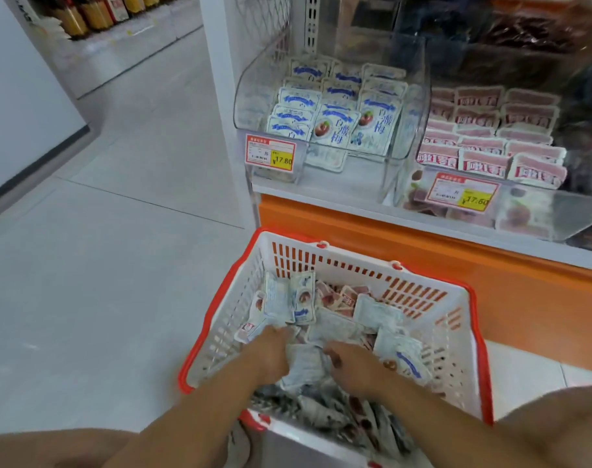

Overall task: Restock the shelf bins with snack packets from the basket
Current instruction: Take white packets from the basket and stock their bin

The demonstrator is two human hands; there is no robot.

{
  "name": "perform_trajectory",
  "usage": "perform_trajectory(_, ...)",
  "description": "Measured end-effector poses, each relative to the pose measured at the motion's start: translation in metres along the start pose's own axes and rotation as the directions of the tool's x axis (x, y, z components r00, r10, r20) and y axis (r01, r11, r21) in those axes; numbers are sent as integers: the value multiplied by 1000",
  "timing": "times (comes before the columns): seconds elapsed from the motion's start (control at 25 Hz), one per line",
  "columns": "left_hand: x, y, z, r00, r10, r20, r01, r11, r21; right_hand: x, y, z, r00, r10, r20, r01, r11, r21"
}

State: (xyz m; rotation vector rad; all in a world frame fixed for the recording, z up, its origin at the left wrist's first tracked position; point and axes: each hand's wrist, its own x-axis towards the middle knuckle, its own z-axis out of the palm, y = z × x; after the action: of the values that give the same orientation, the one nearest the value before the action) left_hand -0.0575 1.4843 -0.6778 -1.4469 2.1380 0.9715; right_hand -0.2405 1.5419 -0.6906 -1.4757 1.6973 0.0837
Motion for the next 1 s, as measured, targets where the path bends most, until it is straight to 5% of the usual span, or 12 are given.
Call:
perform_trajectory(0.2,10,-5,30,978,186,-98,-141,925,352,9,2,-7,991,124,-52,-109,967,232)
perform_trajectory(0.32,19,-6,13,936,263,-234,-215,954,210,7,3,-16,978,178,-112,-119,909,400)
perform_trajectory(0.4,21,-4,-4,933,161,-323,-201,975,-97,4,4,-20,968,192,-161,-78,843,532)
perform_trajectory(0.44,19,-3,-13,955,69,-289,-174,919,-355,4,3,-22,964,208,-166,-62,782,621)
perform_trajectory(0.56,7,5,-24,997,-42,-71,-46,441,-896,6,0,-26,976,212,-58,-23,360,933)
perform_trajectory(0.64,0,7,-26,997,-62,-35,-21,215,-976,3,-6,-31,987,159,-40,7,204,979)
perform_trajectory(0.76,1,4,-28,998,-56,-23,-20,47,-999,1,-13,-33,989,130,-67,52,116,992)
perform_trajectory(0.88,0,12,-34,998,-26,-50,-49,58,-997,-1,-11,-35,993,105,-48,41,64,997)
perform_trajectory(1.0,-7,24,-42,992,-20,-125,-119,192,-974,-6,-15,-42,995,67,-74,57,230,972)
